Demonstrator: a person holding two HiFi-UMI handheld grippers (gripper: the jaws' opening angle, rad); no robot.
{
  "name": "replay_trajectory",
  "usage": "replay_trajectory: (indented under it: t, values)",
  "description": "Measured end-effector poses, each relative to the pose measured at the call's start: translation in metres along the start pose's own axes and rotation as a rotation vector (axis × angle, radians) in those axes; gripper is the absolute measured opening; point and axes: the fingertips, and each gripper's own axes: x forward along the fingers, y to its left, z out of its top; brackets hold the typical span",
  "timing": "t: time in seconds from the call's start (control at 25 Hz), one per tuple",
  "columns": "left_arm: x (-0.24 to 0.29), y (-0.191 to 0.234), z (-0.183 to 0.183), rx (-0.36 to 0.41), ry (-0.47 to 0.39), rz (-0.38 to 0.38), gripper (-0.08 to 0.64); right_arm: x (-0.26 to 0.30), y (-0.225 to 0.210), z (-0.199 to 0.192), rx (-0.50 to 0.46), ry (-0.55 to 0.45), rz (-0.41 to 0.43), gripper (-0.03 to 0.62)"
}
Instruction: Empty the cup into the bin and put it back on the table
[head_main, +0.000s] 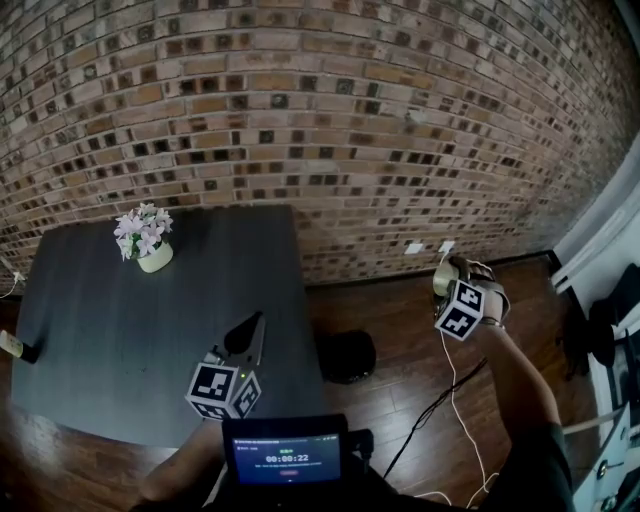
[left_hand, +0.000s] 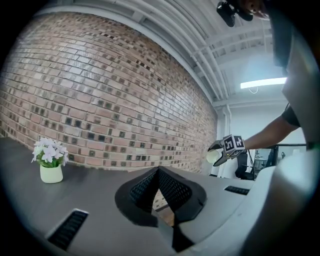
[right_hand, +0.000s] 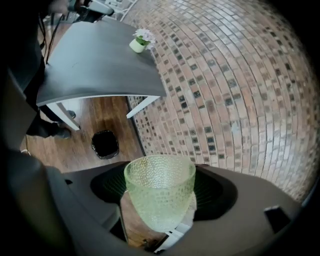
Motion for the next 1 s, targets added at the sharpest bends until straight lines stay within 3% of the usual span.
replay_trajectory:
  t: [0.24, 0.4, 0.64, 1.0]
  values:
    - [-0.003, 0.0, 0.002, 0.002, -0.001, 0.001, -0.008, 0.001, 0.009, -0.005, 0.136, -0.037, 0.031, 0.394]
    - [-0.005, -0.005, 0.002, 0.006, -0.004, -0.015, -0.008, 0.018, 0.017, -0.019, 0.331, -0.082, 0.082, 0.394]
    - [-0.01, -0.004, 0.004, 0.011, -0.007, -0.012, -0.008, 0.005, 0.005, -0.01, 0.588, -0.211, 0.136, 0.394]
    - [-0.02, -0.003, 0.006, 0.007, -0.006, -0.015, -0.008, -0.028, 0.0, 0.017, 0.801, -0.411, 0.179, 0.394]
